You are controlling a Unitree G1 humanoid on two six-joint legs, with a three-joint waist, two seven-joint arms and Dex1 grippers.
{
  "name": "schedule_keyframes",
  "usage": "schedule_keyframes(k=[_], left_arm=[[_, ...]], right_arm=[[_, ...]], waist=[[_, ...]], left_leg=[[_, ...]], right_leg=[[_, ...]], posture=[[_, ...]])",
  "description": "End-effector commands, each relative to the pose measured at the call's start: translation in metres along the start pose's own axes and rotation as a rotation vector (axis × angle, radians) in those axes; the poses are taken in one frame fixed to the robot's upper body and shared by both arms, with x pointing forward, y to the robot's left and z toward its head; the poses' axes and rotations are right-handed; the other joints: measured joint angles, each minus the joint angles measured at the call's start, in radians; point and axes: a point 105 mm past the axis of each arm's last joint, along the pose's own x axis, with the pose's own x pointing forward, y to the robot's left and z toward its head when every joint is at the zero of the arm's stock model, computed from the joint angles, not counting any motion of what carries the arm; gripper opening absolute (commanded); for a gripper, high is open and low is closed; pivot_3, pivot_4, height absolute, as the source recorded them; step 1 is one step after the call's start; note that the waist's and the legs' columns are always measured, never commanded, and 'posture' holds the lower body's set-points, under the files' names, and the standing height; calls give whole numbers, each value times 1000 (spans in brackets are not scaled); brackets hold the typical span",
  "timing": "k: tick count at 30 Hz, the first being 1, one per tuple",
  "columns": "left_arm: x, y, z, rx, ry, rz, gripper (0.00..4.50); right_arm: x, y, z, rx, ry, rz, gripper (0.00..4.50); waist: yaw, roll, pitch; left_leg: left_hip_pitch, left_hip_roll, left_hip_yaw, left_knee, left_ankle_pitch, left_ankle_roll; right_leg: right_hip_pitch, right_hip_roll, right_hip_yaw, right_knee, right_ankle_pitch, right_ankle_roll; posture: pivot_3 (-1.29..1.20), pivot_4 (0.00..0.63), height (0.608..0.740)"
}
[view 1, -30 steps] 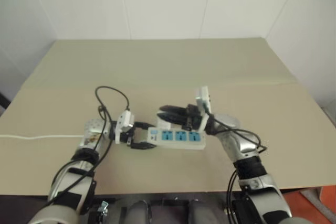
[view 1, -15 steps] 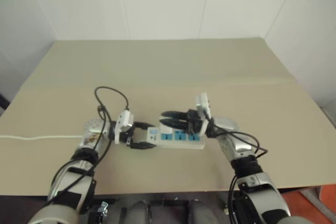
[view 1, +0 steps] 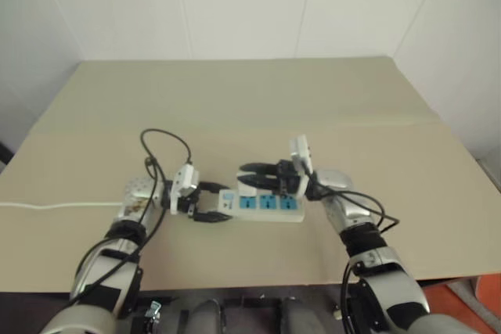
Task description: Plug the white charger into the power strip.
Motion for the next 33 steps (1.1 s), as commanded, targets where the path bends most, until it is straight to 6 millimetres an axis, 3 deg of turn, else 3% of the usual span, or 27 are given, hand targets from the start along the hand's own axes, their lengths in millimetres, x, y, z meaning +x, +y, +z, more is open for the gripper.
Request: schedule_keyframes(k=[1, 19, 33], left_arm=[[-5, -1, -4, -18, 29, -3, 3257], [-3, -1, -4, -12, 25, -3, 3257], [-1, -2, -5, -16, 22, -7, 3257]], right_arm=[[-6, 0, 0, -20, 5, -9, 1061], [-16, 12, -13, -85, 37, 21, 1061], [-10, 11, -34, -95, 147, 27, 1061]], waist=[[-1, 0, 0], [2, 0, 0], [1, 0, 0]], left_leg=[[0, 0, 0, 0, 0, 0], [0, 0, 0, 0, 0, 0], [1, 0, 0, 0, 0, 0]], right_leg=[[0, 0, 0, 0, 0, 0], [1, 0, 0, 0, 0, 0], [2, 0, 0, 0, 0, 0]], posture=[[0, 150, 740], [0, 150, 740], [0, 150, 740]])
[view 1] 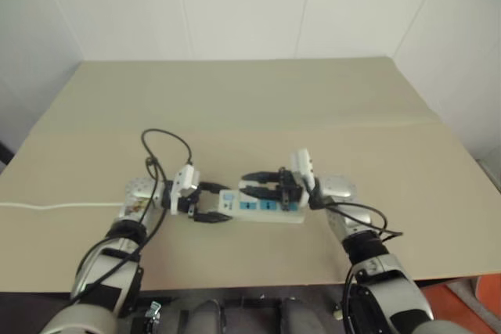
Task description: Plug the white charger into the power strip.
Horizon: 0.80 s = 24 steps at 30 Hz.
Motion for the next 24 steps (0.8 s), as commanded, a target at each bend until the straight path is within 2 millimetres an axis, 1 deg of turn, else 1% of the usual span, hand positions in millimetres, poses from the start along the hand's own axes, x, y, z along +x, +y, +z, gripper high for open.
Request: schedule_keyframes(k=[1, 5, 9, 11, 15, 20, 23, 24], left_arm=[[-3, -2, -5, -25, 21, -4, 3257], [-3, -2, -5, -28, 22, -5, 3257], [-4, -3, -5, -26, 24, -4, 3257], [-4, -3, -5, -25, 23, -3, 3257], [-4, -3, -5, -25, 23, -3, 3257], [-4, -3, -5, -24, 23, -4, 3257], [-3, -3, -6, -23, 26, -5, 3257], [-3, -3, -6, -22, 27, -5, 3257]], right_arm=[[-4, 1, -21, 68, 87, -8, 1061], [-4, -4, -28, 123, 134, -31, 1061], [-6, -1, -30, 125, 138, -12, 1061], [-6, 1, -29, 111, 127, -6, 1061], [-7, 3, -30, 80, 117, -17, 1061], [-8, 2, -31, 67, 121, -31, 1061], [-8, -1, -30, 28, 120, -54, 1061], [-7, -3, -28, 34, 100, -66, 1773]], waist=[[-1, 0, 0], [-4, 0, 0], [-8, 0, 0], [-9, 0, 0], [-8, 0, 0], [-8, 0, 0], [-9, 0, 0], [-9, 0, 0]], left_leg=[[0, 0, 0, 0, 0, 0], [2, 0, 0, 0, 0, 0], [8, 0, 0, -1, 0, 0], [11, 0, 0, -2, 0, 0], [11, 0, -1, -2, 0, 0], [11, 0, -1, -1, 0, 0], [11, 0, -1, -2, 0, 0], [11, 0, -1, -2, 0, 0]], right_leg=[[0, 0, 0, 0, 0, 0], [1, 0, 0, 0, 0, 0], [7, 0, 0, 0, 0, 0], [12, 0, 0, -2, 0, 0], [12, 0, 0, -2, 0, 0], [12, 0, 0, -2, 0, 0], [12, 0, 0, -2, 0, 0], [12, 0, 0, -2, 0, 0]], posture=[[0, 150, 740], [0, 150, 740], [0, 150, 740], [0, 150, 740], [0, 150, 740], [0, 150, 740], [0, 150, 740], [0, 150, 740]])
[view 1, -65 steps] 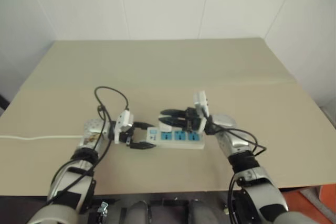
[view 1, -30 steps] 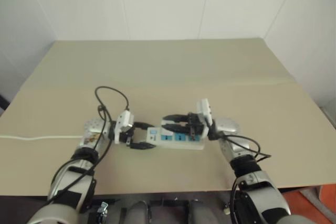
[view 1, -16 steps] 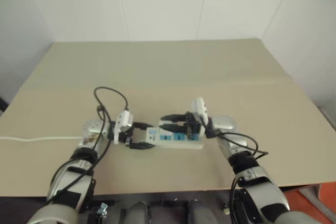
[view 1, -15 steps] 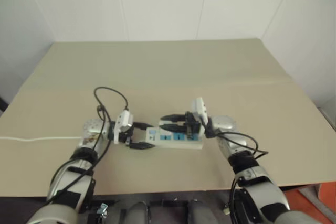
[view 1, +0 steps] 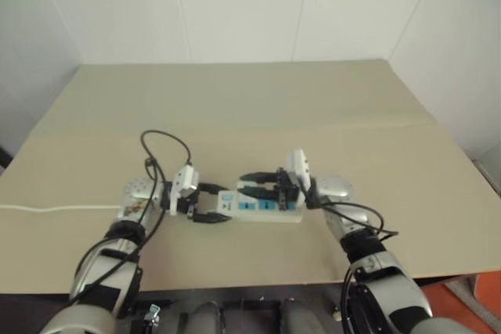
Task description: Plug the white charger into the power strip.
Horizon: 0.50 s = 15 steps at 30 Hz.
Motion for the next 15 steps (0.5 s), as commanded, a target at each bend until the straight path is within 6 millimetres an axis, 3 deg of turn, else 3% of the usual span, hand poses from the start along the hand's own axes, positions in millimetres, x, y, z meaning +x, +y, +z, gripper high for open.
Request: schedule_keyframes(k=[1, 8, 13, 15], left_arm=[[-1, -3, -3, -3, 20, -16, 3257], [-1, -2, -3, -3, 21, -14, 3257], [-2, -2, -6, -71, 39, -24, 3257], [-3, 1, -2, -83, 25, -16, 3985]], right_arm=[[-8, -1, -19, 42, 67, -45, 2016], [-10, -2, -14, 21, 61, -27, 4414], [-13, 1, -12, 6, 62, -3, 4467], [-15, 1, -11, -4, 60, 0, 4500]], waist=[[1, -1, 0], [-2, -1, 0], [-2, -1, 0], [-2, -1, 0]], left_leg=[[0, 0, 0, 0, 0, 0], [-1, 0, 0, 0, 0, 0], [-1, 0, 0, 0, 0, 0], [-1, 0, 0, 0, 0, 0]], right_leg=[[0, 0, 0, 0, 0, 0], [0, 0, 0, 0, 0, 0], [0, 0, 0, 0, 0, 0], [0, 0, 0, 0, 0, 0]], posture=[[0, 150, 740], [0, 150, 740], [0, 150, 740], [0, 150, 740]])
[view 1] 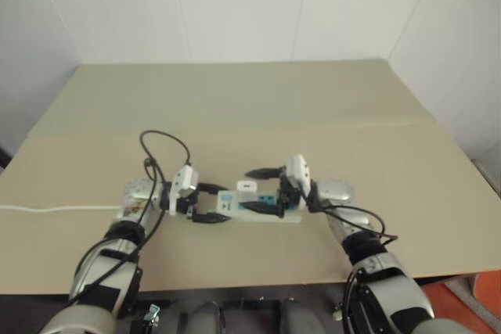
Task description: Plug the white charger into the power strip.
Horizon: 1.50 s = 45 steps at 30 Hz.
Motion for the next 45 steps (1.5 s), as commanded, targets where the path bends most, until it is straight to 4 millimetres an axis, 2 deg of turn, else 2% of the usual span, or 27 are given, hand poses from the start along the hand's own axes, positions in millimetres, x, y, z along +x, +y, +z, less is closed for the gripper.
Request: schedule_keyframes(k=[1, 2, 6, 9, 13, 15, 19, 22, 25, 27, 34, 45], left_arm=[[-2, 2, 2, -40, 5, -4, 4176], [-2, 4, 8, -31, -27, 5, 4486], [-6, 11, 33, 16, -140, 36, 4486], [-21, 11, 57, 84, -203, 66, 4486], [-68, 4, 84, 135, -184, 125, 4486], [-91, -1, 84, 145, -103, 163, 4486], [-144, -15, 70, 86, 134, 248, 4486], [-162, -23, 70, 67, 185, 281, 4486], [-170, -28, 70, 58, 193, 297, 4486], [-170, -30, 68, 49, 184, 295, 4486], [-156, -31, 63, 34, 143, 259, 4486], [-150, -23, 66, 44, 117, 258, 4486]], right_arm=[[-7, 1, 2, -24, 9, 12, 4500], [-8, 1, 3, -32, 11, 17, 4500], [-17, -2, 16, -74, -4, 3, 4500], [-33, -7, 30, -132, 5, -25, 4500], [-80, -10, 64, -237, 59, -97, 4500], [-108, -5, 73, -262, 144, -95, 4500], [-169, 10, 88, -311, 414, -98, 4500], [-201, 17, 95, -310, 554, -137, 4500], [-223, 21, 97, -306, 644, -183, 4500], [-231, 23, 97, -303, 665, -207, 4500], [-235, 34, 97, -314, 677, -235, 4500], [-241, 43, 100, -332, 692, -273, 4500]], waist=[[-1, 0, 0], [-2, 0, 0], [-1, -1, 1], [-2, -1, 1], [-5, 0, 1], [-3, 0, 1], [0, 1, 3], [3, 1, 4], [7, 1, 4], [7, 1, 4], [6, 1, 4], [7, 0, 5]], left_leg=[[0, 0, 0, 0, 0, 0], [0, 0, 0, 0, 0, 0], [-2, 0, 0, 0, 0, 0], [-7, 0, 0, 0, 0, 0], [-17, 1, -1, 0, 0, 0], [-18, 1, 0, -2, 0, 0], [-17, 1, 0, -3, 0, 0], [-17, 1, 1, -4, 0, 0], [-12, 1, 3, -4, 0, 0], [-11, 2, 6, -3, 0, 0], [-13, 2, 10, -3, 0, 0], [-13, 2, 11, -2, 0, 0]], right_leg=[[0, 0, 0, 0, 0, 0], [0, 0, 0, 0, 0, 0], [-2, 0, 0, 0, 0, 0], [-8, 0, 0, 1, 0, 0], [-18, 0, 0, 2, 0, 0], [-19, 0, 1, 2, 0, 0], [-19, -1, 0, -4, 0, 0], [-18, -1, 0, -5, 0, 0], [-12, -1, 0, -5, 0, 0], [-12, 0, 0, -5, 0, 0], [-14, 0, 1, -5, 0, 0], [-13, 0, 1, -5, 0, 0]], posture=[[0, 150, 740], [0, 150, 740], [0, 150, 740], [0, 150, 740], [0, 150, 740], [0, 150, 740], [0, 150, 740], [0, 150, 740], [0, 150, 740], [0, 150, 740], [0, 150, 740], [0, 150, 740]])
